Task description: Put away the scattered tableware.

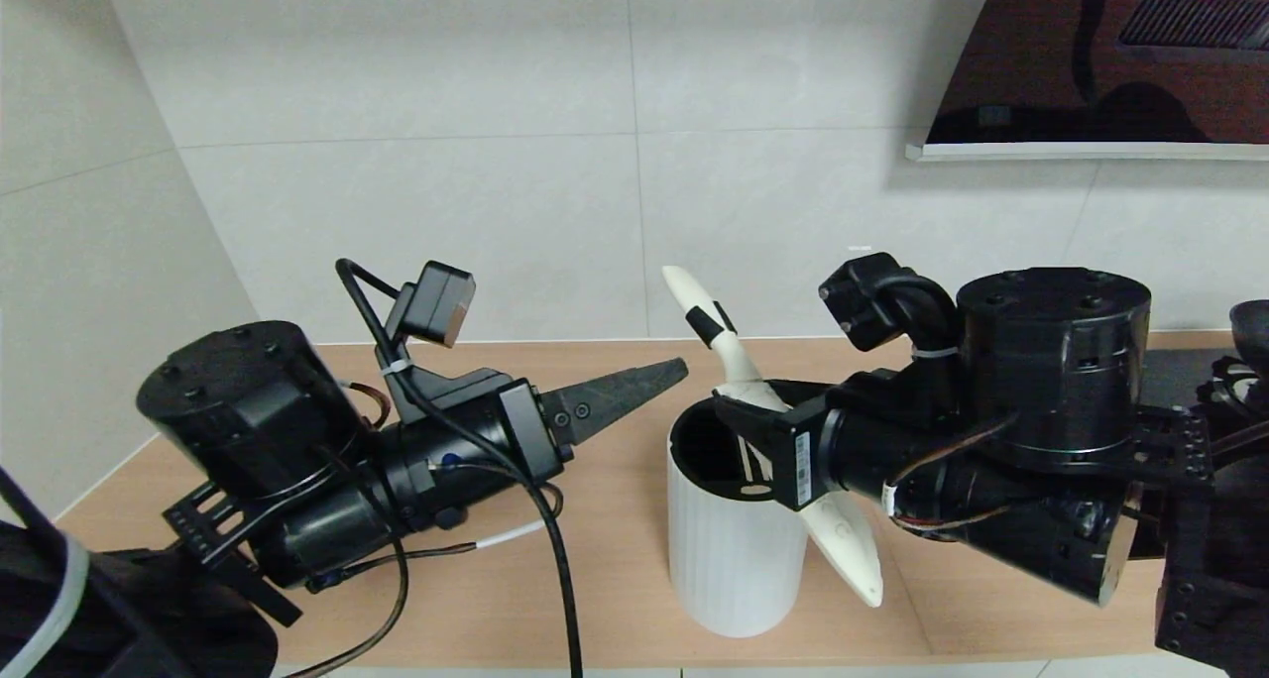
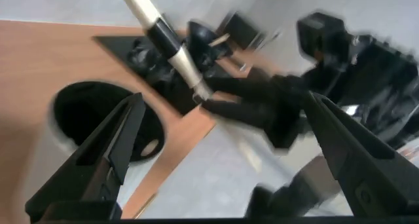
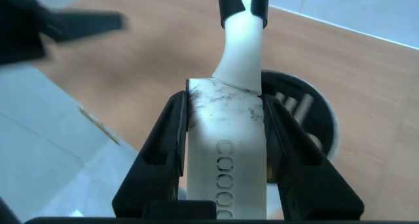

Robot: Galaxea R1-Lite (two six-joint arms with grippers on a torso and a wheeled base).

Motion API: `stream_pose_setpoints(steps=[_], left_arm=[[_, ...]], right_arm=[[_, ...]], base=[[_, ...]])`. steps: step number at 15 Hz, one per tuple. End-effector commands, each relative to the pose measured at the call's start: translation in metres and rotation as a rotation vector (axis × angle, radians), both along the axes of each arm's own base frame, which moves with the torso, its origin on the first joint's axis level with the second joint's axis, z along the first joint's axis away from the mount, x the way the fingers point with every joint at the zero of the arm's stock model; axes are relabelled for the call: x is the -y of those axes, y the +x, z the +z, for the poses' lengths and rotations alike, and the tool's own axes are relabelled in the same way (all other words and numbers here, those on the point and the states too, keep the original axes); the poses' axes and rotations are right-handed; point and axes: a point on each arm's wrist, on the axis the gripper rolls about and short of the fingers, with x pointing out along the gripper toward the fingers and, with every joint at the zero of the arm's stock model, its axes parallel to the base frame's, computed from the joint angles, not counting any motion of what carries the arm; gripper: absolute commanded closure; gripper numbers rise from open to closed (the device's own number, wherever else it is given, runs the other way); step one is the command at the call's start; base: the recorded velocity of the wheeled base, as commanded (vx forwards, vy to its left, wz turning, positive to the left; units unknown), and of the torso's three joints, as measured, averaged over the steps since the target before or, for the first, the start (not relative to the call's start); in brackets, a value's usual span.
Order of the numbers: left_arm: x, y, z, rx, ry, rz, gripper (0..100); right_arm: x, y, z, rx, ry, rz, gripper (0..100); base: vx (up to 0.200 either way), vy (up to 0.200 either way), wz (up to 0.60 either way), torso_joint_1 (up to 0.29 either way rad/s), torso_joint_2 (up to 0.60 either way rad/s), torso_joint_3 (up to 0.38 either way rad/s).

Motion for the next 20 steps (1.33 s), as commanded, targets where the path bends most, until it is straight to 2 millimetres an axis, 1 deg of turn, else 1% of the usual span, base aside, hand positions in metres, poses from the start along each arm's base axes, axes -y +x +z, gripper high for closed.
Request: stream_pose_setpoints(steps=[1,3,6,8,10,13,15,16,20], left_arm=[[0.010,0.009,-0.012,-0.031,0.006,0.012,0],[0.014,0.014,-0.011,-0.030,-0.009,0.050,0],[0.018,0.020,-0.004,-0.031,-0.051,0.100,0],[0.018,0.021,-0.002,-0.038,-0.064,0.113,0],[0.019,0.022,-0.006,-0.048,-0.057,0.115,0],[0.023,0.031,-0.014,-0.064,-0.052,0.151,0],[0.024,0.033,-0.014,-0.063,-0.057,0.167,0],[0.024,0.033,-0.013,-0.059,-0.060,0.173,0],[0.025,0.034,-0.013,-0.057,-0.062,0.173,0]], right_arm=[[-0.010,0.003,-0.008,0.004,-0.001,-0.007,100],[-0.017,-0.002,-0.009,0.014,0.014,-0.003,100],[-0.022,-0.005,-0.012,0.008,0.009,0.011,100],[-0.025,-0.007,-0.014,-0.001,0.012,0.021,100],[-0.027,-0.008,-0.015,-0.013,0.030,0.023,100],[-0.032,-0.012,-0.015,0.001,0.047,0.042,100],[-0.032,-0.012,-0.016,-0.002,0.046,0.043,100],[-0.038,-0.014,-0.020,-0.010,0.036,0.059,100],[-0.039,-0.015,-0.022,-0.014,0.032,0.061,100]], base=[[0.000,0.000,0.00,0.000,0.00,0.000],[0.000,0.000,0.00,0.000,0.00,0.000],[0.000,0.000,0.00,0.000,0.00,0.000],[0.000,0.000,0.00,0.000,0.00,0.000],[0.000,0.000,0.00,0.000,0.00,0.000],[0.000,0.000,0.00,0.000,0.00,0.000],[0.000,0.000,0.00,0.000,0.00,0.000],[0.000,0.000,0.00,0.000,0.00,0.000],[0.000,0.000,0.00,0.000,0.00,0.000]])
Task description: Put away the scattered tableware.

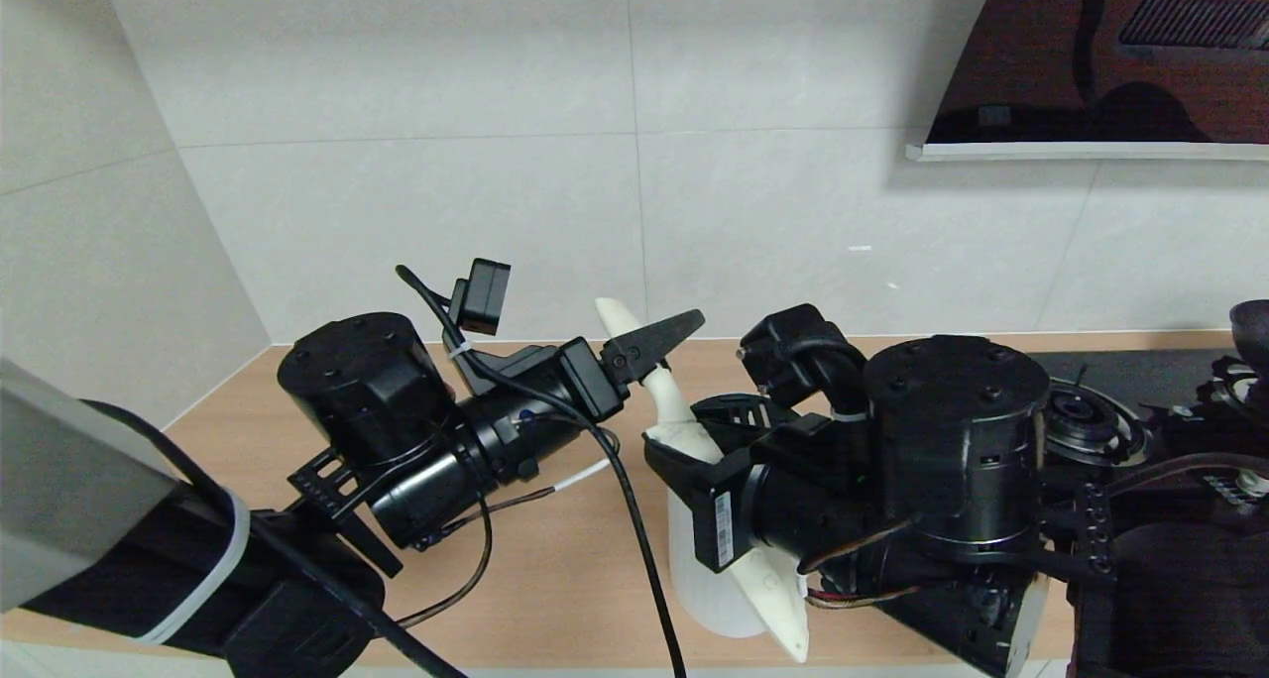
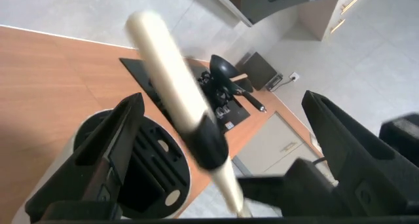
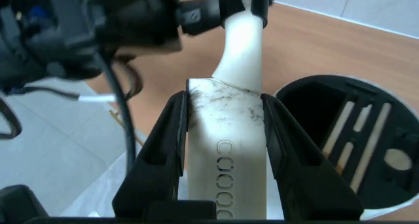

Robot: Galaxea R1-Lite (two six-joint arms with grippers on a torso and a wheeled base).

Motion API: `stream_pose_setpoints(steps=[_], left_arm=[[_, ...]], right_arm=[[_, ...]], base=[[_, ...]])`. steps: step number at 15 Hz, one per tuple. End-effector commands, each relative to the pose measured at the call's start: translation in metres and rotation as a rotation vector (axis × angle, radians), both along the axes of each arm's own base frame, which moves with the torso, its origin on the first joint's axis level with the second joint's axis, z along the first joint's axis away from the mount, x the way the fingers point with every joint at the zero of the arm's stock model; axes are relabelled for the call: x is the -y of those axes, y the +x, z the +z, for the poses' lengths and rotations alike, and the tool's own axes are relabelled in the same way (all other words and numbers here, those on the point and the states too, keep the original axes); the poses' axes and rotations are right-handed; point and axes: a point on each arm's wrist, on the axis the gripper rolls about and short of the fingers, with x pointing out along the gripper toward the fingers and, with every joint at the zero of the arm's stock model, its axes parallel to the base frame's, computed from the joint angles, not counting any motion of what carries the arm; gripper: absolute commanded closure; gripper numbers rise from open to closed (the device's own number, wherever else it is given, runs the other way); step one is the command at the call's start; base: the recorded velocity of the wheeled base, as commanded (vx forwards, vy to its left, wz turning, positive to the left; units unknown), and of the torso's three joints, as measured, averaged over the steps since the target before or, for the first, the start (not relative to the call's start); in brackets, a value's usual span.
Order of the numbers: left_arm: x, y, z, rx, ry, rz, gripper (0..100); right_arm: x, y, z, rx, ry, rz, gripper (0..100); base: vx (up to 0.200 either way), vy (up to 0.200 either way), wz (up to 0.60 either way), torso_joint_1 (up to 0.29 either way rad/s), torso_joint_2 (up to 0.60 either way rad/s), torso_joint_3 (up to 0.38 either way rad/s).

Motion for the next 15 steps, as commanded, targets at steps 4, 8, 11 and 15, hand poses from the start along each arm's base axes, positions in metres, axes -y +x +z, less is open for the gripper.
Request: stream_pose_setpoints(steps=[4,8,11,15], left_arm=[[0.0018,0.0010,-0.0044,-0.012,0.007,-0.001,0],[0.0016,0.0006,-0.0051,-0.013,0.010,-0.004,100],[0.0019,0.0001,-0.0046,-0.012,0.009,-0.007,100],[0.0015,-0.0005,-0.0022,-0.006,0.005,-0.006,100]], right_arm=[[-0.0009,-0.0001,-0.0013,-0.002,-0.003,0.001,100],[-0.0002,-0.0005,0.0002,0.001,0.001,0.000,100],[0.0001,-0.0006,0.0007,0.002,0.002,-0.002,100],[0.0004,-0.0007,0.0012,0.003,0.003,-0.006,100]], base=[[0.000,0.000,0.00,0.000,0.00,0.000],[0.000,0.000,0.00,0.000,0.00,0.000],[0.000,0.000,0.00,0.000,0.00,0.000],[0.000,0.000,0.00,0.000,0.00,0.000]])
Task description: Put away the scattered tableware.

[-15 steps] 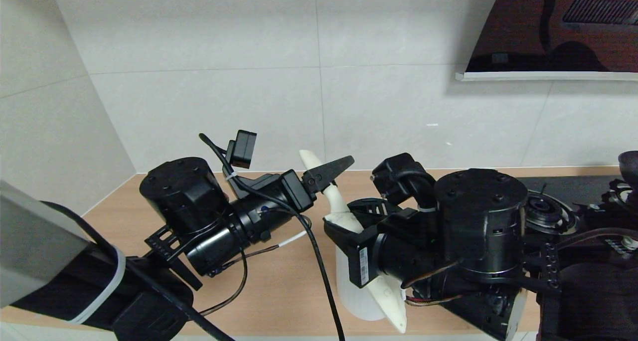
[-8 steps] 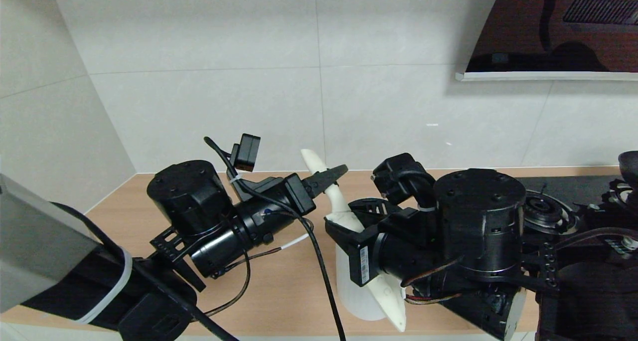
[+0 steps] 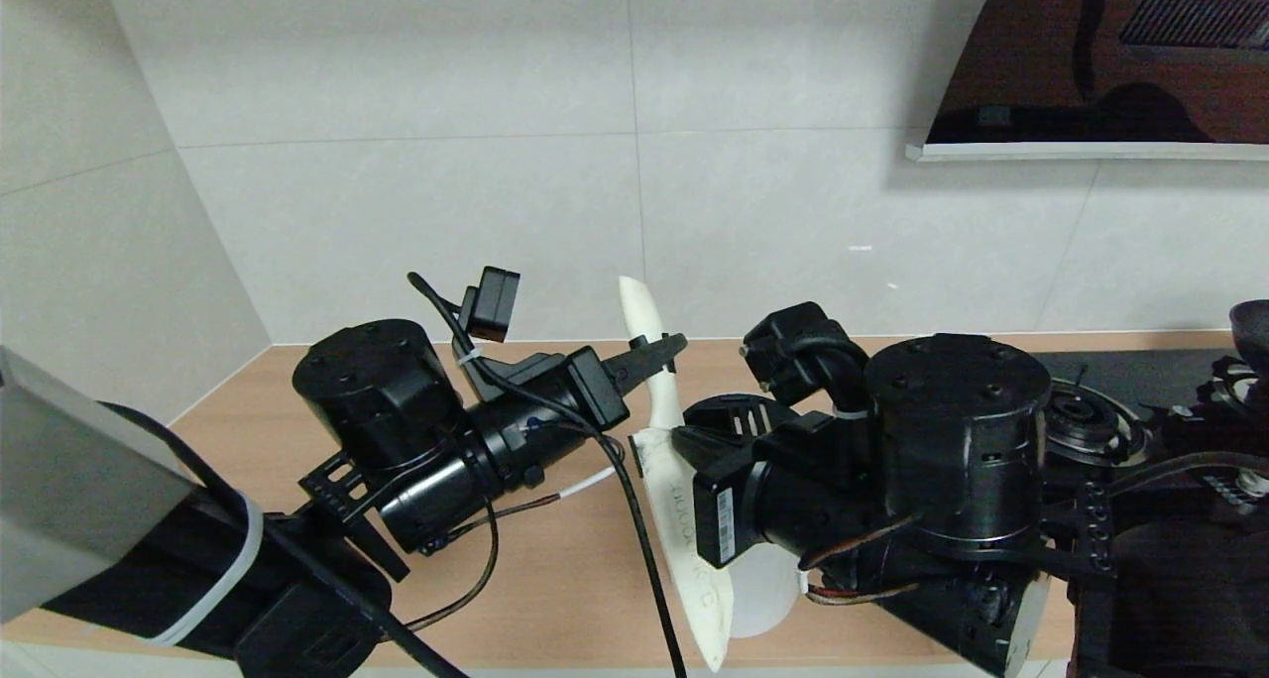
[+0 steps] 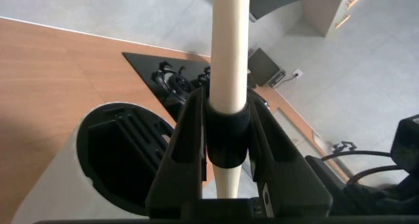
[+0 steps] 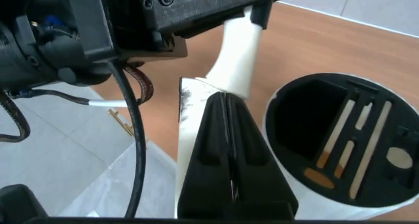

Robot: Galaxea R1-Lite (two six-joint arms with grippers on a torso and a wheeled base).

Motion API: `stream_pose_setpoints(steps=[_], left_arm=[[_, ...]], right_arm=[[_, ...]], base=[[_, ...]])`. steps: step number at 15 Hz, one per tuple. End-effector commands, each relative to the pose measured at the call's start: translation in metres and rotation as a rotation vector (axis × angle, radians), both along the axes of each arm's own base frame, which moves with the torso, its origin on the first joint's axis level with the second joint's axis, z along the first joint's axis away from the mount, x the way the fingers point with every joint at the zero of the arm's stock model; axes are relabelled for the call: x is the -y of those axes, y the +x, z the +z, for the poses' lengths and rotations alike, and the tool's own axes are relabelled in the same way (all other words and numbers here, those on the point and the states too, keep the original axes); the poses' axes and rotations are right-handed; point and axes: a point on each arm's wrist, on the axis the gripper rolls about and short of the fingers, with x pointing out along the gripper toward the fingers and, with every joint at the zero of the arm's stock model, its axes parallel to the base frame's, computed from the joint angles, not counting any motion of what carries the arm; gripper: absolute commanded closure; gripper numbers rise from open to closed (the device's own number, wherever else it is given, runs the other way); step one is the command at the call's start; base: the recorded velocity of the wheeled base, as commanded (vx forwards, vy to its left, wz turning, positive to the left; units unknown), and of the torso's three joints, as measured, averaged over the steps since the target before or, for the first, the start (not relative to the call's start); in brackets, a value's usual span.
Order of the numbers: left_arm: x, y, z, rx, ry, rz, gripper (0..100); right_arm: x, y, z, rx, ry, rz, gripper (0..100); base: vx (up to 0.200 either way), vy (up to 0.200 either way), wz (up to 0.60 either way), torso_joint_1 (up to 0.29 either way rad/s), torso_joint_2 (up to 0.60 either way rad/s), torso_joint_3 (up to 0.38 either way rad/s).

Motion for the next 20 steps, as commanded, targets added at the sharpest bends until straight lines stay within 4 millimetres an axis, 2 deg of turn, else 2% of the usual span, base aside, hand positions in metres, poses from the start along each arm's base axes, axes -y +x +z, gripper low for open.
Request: stream_pose_setpoints(steps=[1,4,6,7,10,13,14,16,17,20], left_arm=[[-0.001,-0.001,0.003,0.008,-0.006,0.000,100],[-0.002,-0.002,0.007,0.019,-0.010,0.002,100],[-0.006,-0.007,0.020,0.048,-0.020,0.008,100],[-0.008,-0.010,0.024,0.053,-0.011,0.010,100],[-0.014,-0.017,0.038,0.076,-0.004,0.017,100],[-0.025,-0.027,0.061,0.076,0.000,0.050,100],[-0.031,-0.028,0.064,0.074,0.032,0.072,100],[-0.045,-0.032,0.064,0.065,0.168,0.115,100],[-0.049,-0.037,0.068,0.067,0.180,0.122,100],[-0.058,-0.047,0.085,0.096,0.164,0.131,100]], right_arm=[[0.001,0.000,0.001,0.004,0.002,-0.007,100],[0.003,0.001,0.002,0.010,0.000,-0.036,100],[0.007,0.001,0.008,0.019,0.015,-0.042,100],[0.009,0.002,0.010,0.023,0.020,-0.048,0],[0.017,0.006,0.017,0.036,0.039,-0.071,0],[0.046,0.026,0.028,0.053,0.058,-0.171,0],[0.058,0.032,0.031,0.059,0.066,-0.214,0],[0.097,0.049,0.034,0.068,0.068,-0.341,0],[0.113,0.054,0.037,0.074,0.072,-0.390,0],[0.148,0.044,0.033,0.049,0.046,-0.468,0]], base=[[0.000,0.000,0.00,0.000,0.00,0.000],[0.000,0.000,0.00,0.000,0.00,0.000],[0.000,0.000,0.00,0.000,0.00,0.000],[0.000,0.000,0.00,0.000,0.00,0.000],[0.000,0.000,0.00,0.000,0.00,0.000],[0.000,0.000,0.00,0.000,0.00,0.000],[0.000,0.000,0.00,0.000,0.00,0.000],[0.000,0.000,0.00,0.000,0.00,0.000],[0.000,0.000,0.00,0.000,0.00,0.000],[0.000,0.000,0.00,0.000,0.00,0.000]])
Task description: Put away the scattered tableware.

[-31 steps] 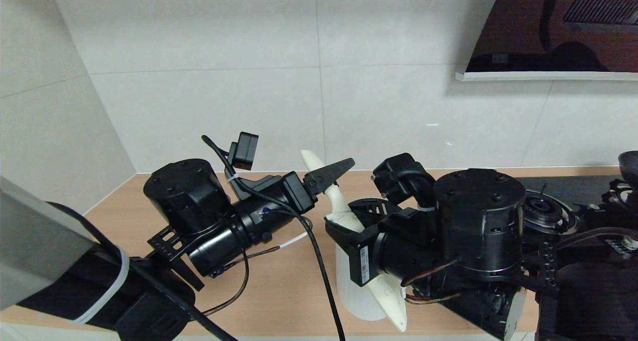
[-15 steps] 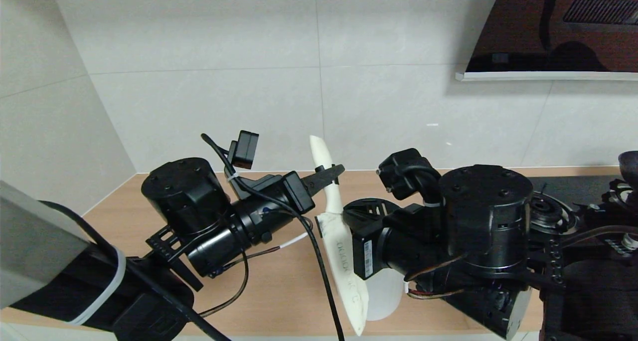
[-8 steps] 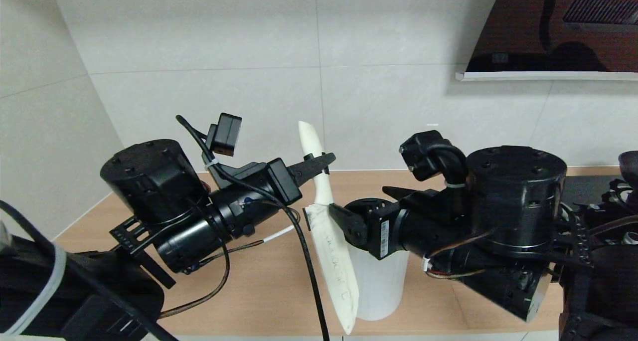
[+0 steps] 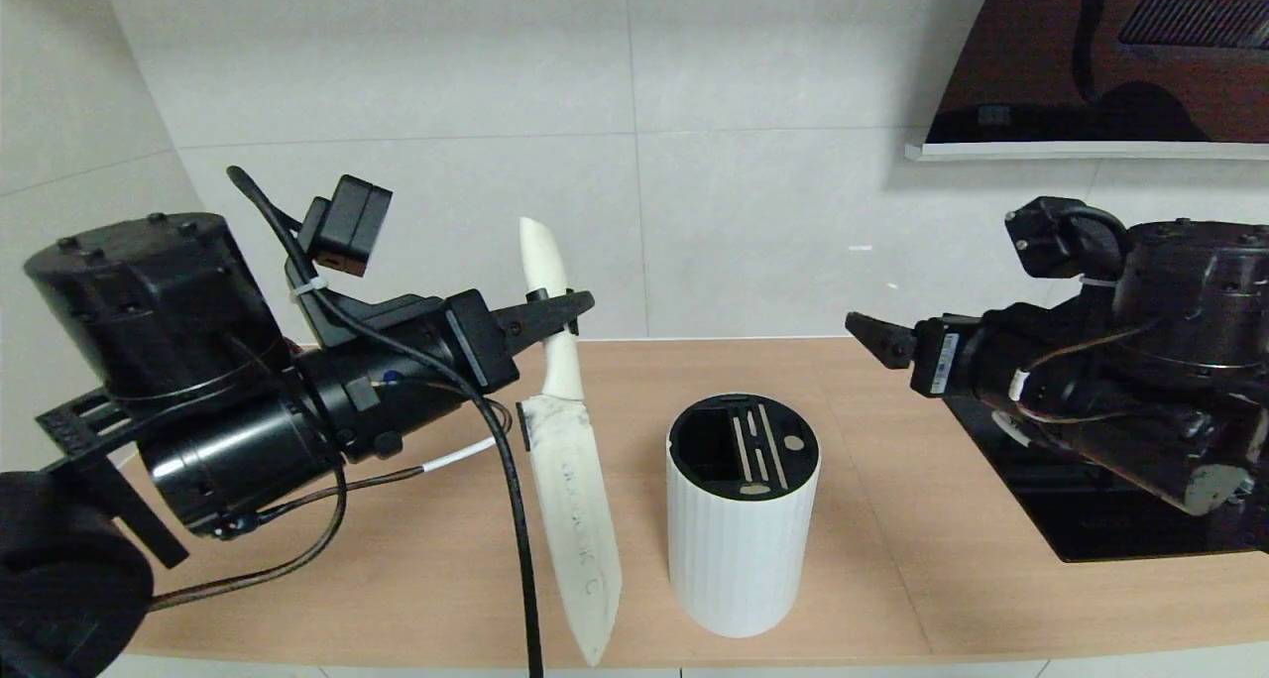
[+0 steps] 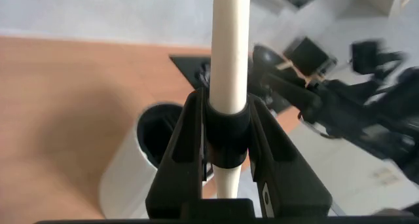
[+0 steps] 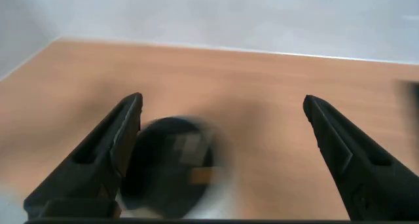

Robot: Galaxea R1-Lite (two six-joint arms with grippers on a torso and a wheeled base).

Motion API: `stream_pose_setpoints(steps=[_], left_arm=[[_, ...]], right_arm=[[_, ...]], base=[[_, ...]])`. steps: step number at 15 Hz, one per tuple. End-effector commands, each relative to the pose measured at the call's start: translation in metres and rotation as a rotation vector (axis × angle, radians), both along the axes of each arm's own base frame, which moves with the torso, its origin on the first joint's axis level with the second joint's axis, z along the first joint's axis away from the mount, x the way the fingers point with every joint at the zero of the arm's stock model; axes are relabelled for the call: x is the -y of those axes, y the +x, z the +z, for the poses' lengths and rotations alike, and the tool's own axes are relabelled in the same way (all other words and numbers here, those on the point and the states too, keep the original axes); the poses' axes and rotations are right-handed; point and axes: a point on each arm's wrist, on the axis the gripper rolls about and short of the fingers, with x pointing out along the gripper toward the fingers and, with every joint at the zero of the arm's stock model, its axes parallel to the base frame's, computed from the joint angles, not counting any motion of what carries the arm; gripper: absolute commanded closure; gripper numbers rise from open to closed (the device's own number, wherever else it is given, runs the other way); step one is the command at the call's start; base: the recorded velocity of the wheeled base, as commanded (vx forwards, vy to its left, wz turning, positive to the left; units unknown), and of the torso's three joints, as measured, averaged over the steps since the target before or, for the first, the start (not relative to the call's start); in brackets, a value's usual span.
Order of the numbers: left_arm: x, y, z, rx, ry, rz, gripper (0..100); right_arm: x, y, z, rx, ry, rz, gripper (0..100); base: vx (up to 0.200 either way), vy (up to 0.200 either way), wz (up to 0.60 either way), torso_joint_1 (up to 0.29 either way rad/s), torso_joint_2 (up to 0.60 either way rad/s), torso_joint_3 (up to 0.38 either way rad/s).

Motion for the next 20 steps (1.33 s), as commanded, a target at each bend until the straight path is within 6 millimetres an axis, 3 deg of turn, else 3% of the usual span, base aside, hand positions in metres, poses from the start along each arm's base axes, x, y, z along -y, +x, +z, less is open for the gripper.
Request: stream_pose_setpoints(steps=[1,6,9,12,15,17,20], left_arm=[[-0.008,-0.014,0.021,0.035,-0.020,-0.003,100],[-0.004,-0.015,0.031,0.047,0.018,0.049,100],[0.020,-0.010,0.055,-0.021,0.068,0.241,100],[0.036,-0.015,0.064,0.037,0.135,0.232,100],[0.063,0.005,0.069,0.159,0.260,0.412,100],[0.081,0.012,0.071,0.248,0.199,0.468,100],[0.110,0.037,0.048,0.421,0.211,0.675,100]], right_arm=[[0.024,-0.016,0.004,-0.026,-0.014,-0.045,0],[0.030,-0.027,0.001,-0.094,-0.052,-0.048,0],[0.027,-0.020,-0.008,-0.123,-0.071,-0.047,0],[0.028,-0.022,-0.008,-0.121,-0.071,-0.053,0],[0.029,-0.024,-0.005,-0.112,-0.068,-0.055,0],[0.029,-0.024,-0.005,-0.109,-0.067,-0.055,0],[0.027,-0.023,-0.008,-0.121,-0.075,-0.050,0]], base=[[0.000,0.000,0.00,0.000,0.00,0.000],[0.000,0.000,0.00,0.000,0.00,0.000],[0.000,0.000,0.00,0.000,0.00,0.000],[0.000,0.000,0.00,0.000,0.00,0.000],[0.000,0.000,0.00,0.000,0.00,0.000],[0.000,0.000,0.00,0.000,0.00,0.000],[0.000,0.000,0.00,0.000,0.00,0.000]])
